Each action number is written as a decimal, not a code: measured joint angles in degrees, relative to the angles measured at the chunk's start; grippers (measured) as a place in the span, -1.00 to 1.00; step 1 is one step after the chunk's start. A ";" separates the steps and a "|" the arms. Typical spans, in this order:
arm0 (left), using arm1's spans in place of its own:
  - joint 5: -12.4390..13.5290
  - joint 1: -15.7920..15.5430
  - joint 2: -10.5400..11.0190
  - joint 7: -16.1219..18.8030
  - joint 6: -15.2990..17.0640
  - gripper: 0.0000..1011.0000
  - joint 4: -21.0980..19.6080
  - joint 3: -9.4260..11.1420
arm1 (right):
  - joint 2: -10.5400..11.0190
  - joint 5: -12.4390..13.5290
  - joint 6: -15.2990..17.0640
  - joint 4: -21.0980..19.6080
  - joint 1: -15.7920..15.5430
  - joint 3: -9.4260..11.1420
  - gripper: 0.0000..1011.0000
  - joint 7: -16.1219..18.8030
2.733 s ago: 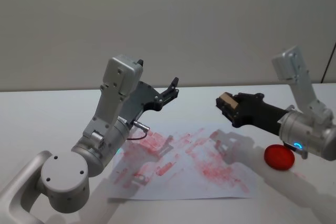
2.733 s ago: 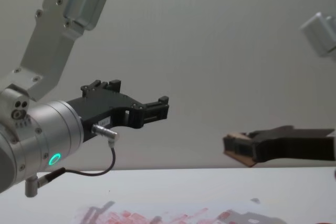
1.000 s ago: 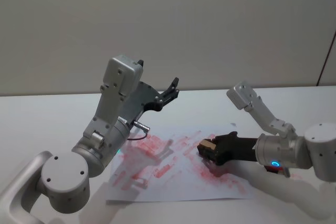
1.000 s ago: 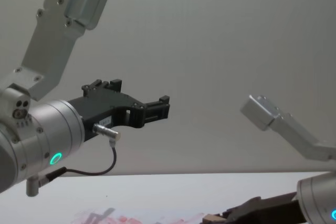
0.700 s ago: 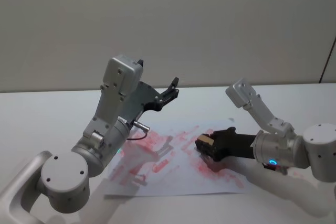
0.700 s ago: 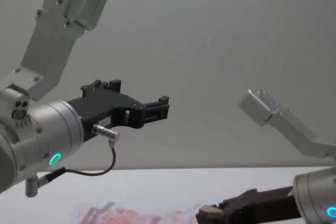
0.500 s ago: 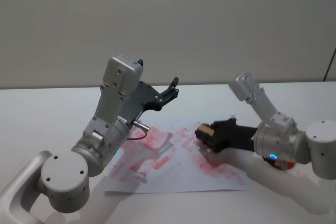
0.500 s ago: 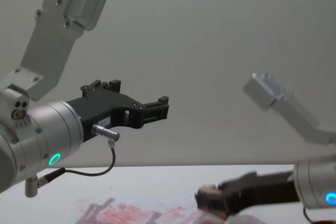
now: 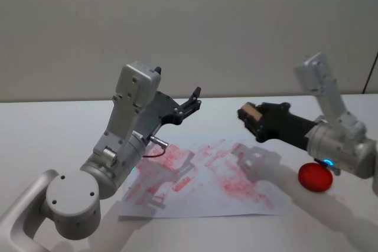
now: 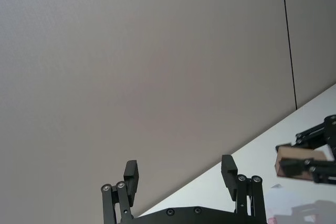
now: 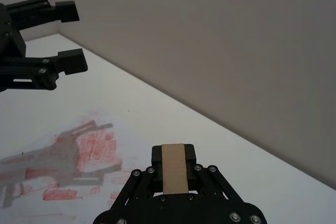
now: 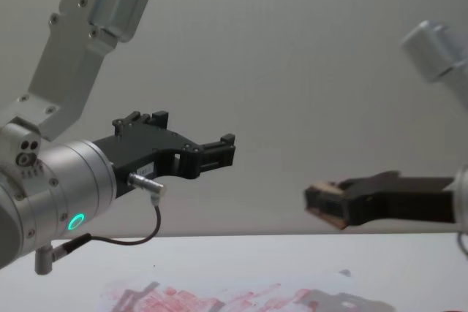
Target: Use the one hand to pick up the stamp and affix it onto the A4 paper.
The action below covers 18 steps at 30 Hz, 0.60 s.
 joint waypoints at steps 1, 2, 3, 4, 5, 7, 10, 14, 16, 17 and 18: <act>0.00 0.00 0.00 0.00 0.00 0.98 0.00 0.00 | 0.65 0.79 -0.08 -1.37 -0.88 0.39 -0.56 -1.18; 0.00 0.00 0.00 0.00 0.00 0.98 0.00 0.00 | 0.97 1.32 -0.10 -2.05 -1.33 0.58 -0.56 -1.95; 0.00 0.00 0.00 0.00 0.00 0.98 0.00 0.00 | 1.65 2.14 -0.10 -3.38 -2.30 0.94 -0.56 -3.15; 0.00 0.00 0.00 0.00 0.00 0.98 0.00 0.00 | 1.99 2.43 -0.08 -4.03 -2.78 1.14 -0.56 -3.54; 0.00 0.00 0.00 0.00 0.00 0.98 0.00 0.00 | 2.47 2.96 0.00 -4.92 -3.45 1.42 -0.56 -4.31; 0.00 0.00 0.00 0.00 0.00 0.98 0.00 0.00 | 3.66 4.39 0.43 -6.89 -5.09 2.07 -0.56 -6.33; 0.00 0.00 0.00 0.00 0.00 0.98 0.00 0.00 | 5.38 6.26 1.32 -9.52 -7.47 2.97 -0.56 -8.89; 0.00 0.00 0.00 0.00 0.00 0.98 0.00 0.00 | 7.38 8.31 2.63 -12.08 -10.22 4.05 -0.56 -11.57; 0.00 0.00 0.00 0.00 0.00 0.98 0.00 0.00 | 8.33 9.51 3.47 -13.17 -11.55 4.58 -0.56 -12.97; 0.00 0.00 0.00 0.00 0.00 0.98 0.00 0.00 | 8.60 9.81 3.71 -13.43 -11.92 4.71 -0.56 -13.35; 0.00 0.00 0.00 0.00 0.00 0.98 0.00 0.00 | 8.87 10.10 3.95 -13.66 -12.28 4.85 -0.56 -13.59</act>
